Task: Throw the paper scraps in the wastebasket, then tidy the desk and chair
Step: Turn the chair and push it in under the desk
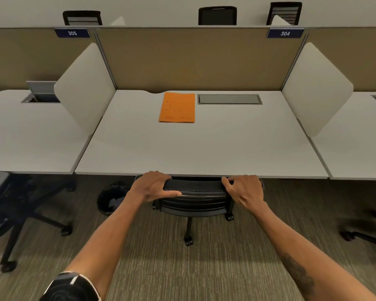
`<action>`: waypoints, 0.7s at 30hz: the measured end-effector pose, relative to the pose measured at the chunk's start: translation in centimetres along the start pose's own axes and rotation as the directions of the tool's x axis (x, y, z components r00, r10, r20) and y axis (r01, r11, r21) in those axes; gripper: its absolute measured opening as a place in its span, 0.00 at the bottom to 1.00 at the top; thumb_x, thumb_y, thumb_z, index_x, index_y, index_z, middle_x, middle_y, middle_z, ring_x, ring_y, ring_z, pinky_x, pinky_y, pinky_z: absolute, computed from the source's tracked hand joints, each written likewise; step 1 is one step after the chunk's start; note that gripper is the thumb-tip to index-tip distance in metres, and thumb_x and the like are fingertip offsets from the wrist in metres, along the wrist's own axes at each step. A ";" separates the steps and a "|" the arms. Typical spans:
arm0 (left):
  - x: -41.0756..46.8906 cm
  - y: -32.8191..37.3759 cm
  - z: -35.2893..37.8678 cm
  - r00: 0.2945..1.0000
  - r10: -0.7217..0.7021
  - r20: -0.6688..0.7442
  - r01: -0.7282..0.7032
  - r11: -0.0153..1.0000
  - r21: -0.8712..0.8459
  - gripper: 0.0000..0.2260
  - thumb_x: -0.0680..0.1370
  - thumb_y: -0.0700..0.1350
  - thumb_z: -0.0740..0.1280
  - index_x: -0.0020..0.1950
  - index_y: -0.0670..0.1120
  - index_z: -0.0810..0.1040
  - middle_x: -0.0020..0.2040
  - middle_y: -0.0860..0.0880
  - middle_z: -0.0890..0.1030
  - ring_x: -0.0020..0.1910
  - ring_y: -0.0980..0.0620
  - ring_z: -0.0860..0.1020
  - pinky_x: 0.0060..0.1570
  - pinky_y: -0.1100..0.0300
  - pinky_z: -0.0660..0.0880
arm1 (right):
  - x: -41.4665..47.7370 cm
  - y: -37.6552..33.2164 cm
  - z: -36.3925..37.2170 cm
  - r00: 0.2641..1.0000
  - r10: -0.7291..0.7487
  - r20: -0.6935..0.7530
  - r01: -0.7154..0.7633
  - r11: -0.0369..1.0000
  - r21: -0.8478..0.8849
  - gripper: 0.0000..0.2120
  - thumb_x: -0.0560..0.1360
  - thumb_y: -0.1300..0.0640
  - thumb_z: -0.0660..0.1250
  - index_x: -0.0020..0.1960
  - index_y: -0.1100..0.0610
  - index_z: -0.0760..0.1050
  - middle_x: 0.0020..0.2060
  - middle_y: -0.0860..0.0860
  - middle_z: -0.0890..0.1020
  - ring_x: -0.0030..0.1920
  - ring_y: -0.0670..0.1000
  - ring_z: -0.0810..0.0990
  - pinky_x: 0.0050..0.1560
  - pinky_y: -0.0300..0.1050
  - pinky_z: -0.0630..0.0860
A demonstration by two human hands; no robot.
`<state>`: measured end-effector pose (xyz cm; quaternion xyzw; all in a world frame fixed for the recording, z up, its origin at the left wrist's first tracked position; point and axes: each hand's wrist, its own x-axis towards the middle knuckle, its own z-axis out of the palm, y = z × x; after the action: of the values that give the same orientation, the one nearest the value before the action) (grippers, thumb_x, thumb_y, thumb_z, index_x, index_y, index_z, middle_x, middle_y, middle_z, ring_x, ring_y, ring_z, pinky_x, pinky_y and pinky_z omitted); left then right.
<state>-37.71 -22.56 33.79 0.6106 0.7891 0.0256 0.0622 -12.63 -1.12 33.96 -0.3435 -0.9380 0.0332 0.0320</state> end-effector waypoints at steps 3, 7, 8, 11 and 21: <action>0.1 0.3 0.0 1.000 0.000 0.000 0.000 1.000 -0.010 0.34 0.71 0.79 0.52 0.38 0.48 0.74 0.31 0.52 0.76 0.30 0.52 0.74 0.31 0.61 0.66 | 0.2 0.3 0.1 1.000 -0.007 0.009 0.007 1.000 -0.005 0.34 0.77 0.35 0.46 0.25 0.55 0.70 0.19 0.48 0.73 0.23 0.49 0.72 0.38 0.45 0.72; 0.3 0.4 -0.1 1.000 -0.006 0.005 0.006 1.000 -0.016 0.35 0.71 0.79 0.51 0.38 0.47 0.73 0.31 0.51 0.76 0.30 0.51 0.75 0.32 0.60 0.67 | 0.5 0.5 0.0 1.000 -0.029 0.006 0.029 1.000 0.003 0.33 0.77 0.36 0.46 0.25 0.56 0.69 0.19 0.49 0.73 0.23 0.50 0.71 0.37 0.45 0.69; 0.3 0.4 -0.2 1.000 -0.005 0.000 0.005 1.000 -0.011 0.35 0.71 0.79 0.51 0.37 0.47 0.73 0.31 0.51 0.76 0.30 0.50 0.75 0.32 0.60 0.67 | 0.6 0.6 0.0 0.999 -0.033 0.007 0.033 0.999 0.005 0.33 0.77 0.36 0.46 0.26 0.56 0.71 0.19 0.49 0.73 0.23 0.50 0.72 0.38 0.45 0.69; 0.4 0.4 -0.1 1.000 -0.002 -0.002 0.002 1.000 -0.009 0.35 0.71 0.79 0.52 0.37 0.47 0.73 0.31 0.51 0.76 0.30 0.50 0.75 0.31 0.61 0.65 | 0.9 0.9 0.2 0.999 -0.036 0.010 0.036 0.999 0.019 0.34 0.78 0.35 0.46 0.26 0.56 0.72 0.19 0.49 0.74 0.23 0.49 0.72 0.39 0.45 0.71; 0.8 0.1 0.0 1.000 -0.019 -0.003 0.019 0.999 -0.041 0.35 0.71 0.79 0.50 0.41 0.48 0.75 0.34 0.52 0.78 0.31 0.53 0.75 0.34 0.58 0.71 | 1.7 1.0 1.0 1.000 -0.018 -0.011 0.018 1.000 0.009 0.34 0.78 0.35 0.49 0.23 0.56 0.69 0.17 0.49 0.70 0.20 0.48 0.70 0.34 0.44 0.72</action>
<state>-37.85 -21.75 33.73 0.6017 0.7942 0.0421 0.0736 -13.38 0.74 32.98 -0.3349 -0.9408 0.0354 0.0389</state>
